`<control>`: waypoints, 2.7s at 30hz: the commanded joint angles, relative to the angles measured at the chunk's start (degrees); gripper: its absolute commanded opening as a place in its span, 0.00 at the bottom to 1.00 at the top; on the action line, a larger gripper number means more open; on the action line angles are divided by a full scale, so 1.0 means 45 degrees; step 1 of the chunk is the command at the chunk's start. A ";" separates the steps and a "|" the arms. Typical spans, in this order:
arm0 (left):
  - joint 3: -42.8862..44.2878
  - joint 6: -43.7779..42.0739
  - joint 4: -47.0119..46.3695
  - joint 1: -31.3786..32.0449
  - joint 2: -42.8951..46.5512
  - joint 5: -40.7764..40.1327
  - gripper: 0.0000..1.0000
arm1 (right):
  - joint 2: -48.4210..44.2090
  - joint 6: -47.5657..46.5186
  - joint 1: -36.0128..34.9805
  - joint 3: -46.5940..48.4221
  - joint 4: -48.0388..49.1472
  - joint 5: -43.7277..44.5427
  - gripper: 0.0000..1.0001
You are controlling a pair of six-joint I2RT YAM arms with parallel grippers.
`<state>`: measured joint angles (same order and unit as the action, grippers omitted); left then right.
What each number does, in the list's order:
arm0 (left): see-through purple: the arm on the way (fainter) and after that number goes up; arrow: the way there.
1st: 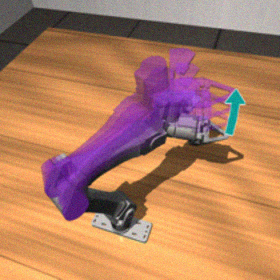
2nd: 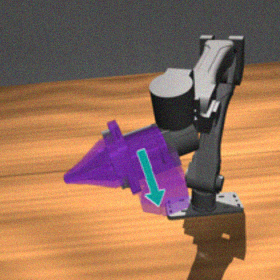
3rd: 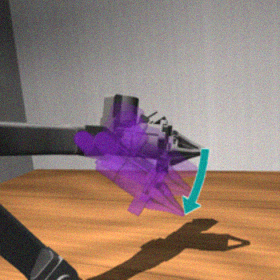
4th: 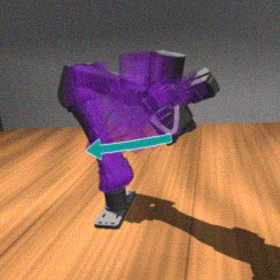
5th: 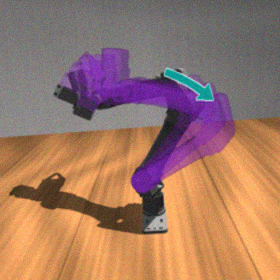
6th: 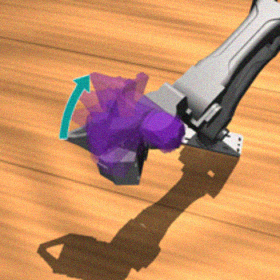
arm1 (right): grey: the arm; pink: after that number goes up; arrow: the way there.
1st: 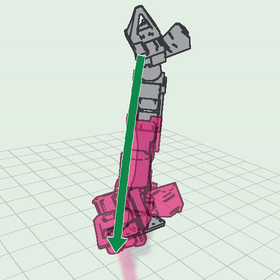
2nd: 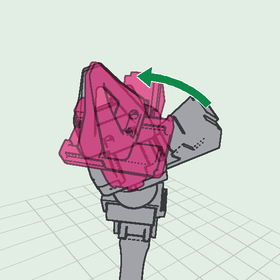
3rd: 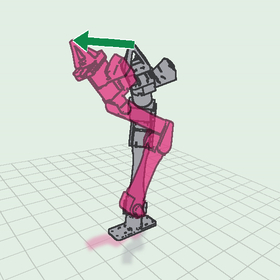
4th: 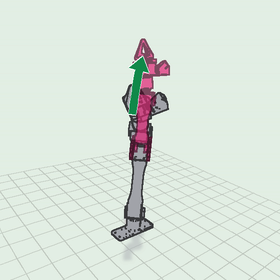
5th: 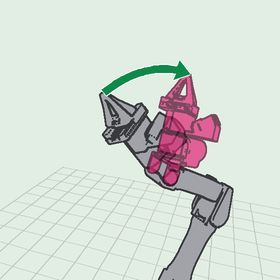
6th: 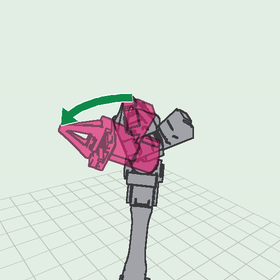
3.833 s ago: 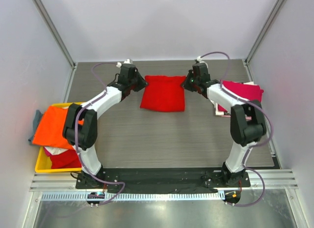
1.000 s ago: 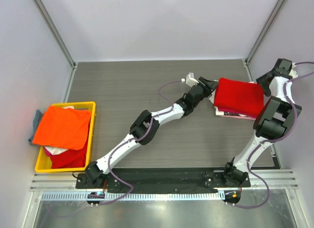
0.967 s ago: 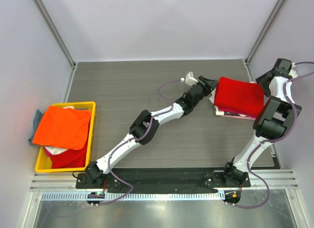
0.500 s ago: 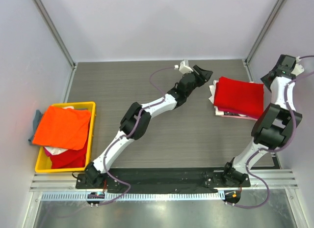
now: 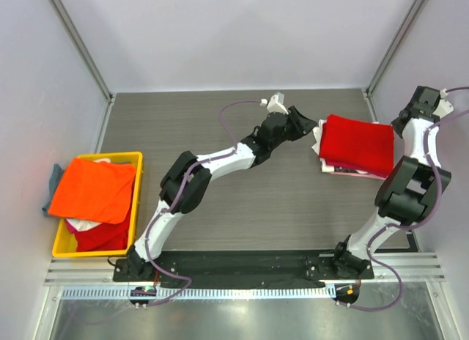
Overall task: Fold and stack the t-shirts
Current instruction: Reset both grippers
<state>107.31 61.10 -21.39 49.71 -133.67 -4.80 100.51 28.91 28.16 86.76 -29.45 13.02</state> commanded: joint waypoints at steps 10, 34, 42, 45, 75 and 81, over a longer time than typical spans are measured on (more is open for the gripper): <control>-0.2244 -0.1254 0.0650 -0.0481 0.3238 0.0284 0.42 | 0.1863 0.0178 -0.0164 0.0368 0.0022 0.1911 0.01; -0.8686 -0.3929 0.4029 -0.2587 1.0848 -0.0652 0.51 | -0.2819 -0.1696 -0.6212 -0.1736 0.1035 0.2811 0.03; -1.2530 -0.5159 0.5474 -0.3547 1.4876 -0.3519 0.63 | -0.5419 -0.2087 -0.9810 -0.5370 0.3672 0.2069 0.05; -1.4174 -0.5568 0.5593 -0.3664 1.6340 -0.3951 0.64 | -0.6493 -0.2360 -1.1274 -0.7514 0.4648 0.2281 0.06; -2.2654 -0.6176 0.6725 -0.3665 3.0113 -0.6805 1.00 | -1.0969 -0.1639 -1.3641 -1.5472 1.0373 0.2127 1.00; -2.2596 -0.6117 0.6686 -0.3665 2.9782 -0.6824 1.00 | -1.0871 -0.1092 -1.3641 -1.5238 0.9711 0.3726 1.00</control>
<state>5.43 32.84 9.13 33.45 -0.45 -33.28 51.51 21.67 -33.26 16.71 12.62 24.16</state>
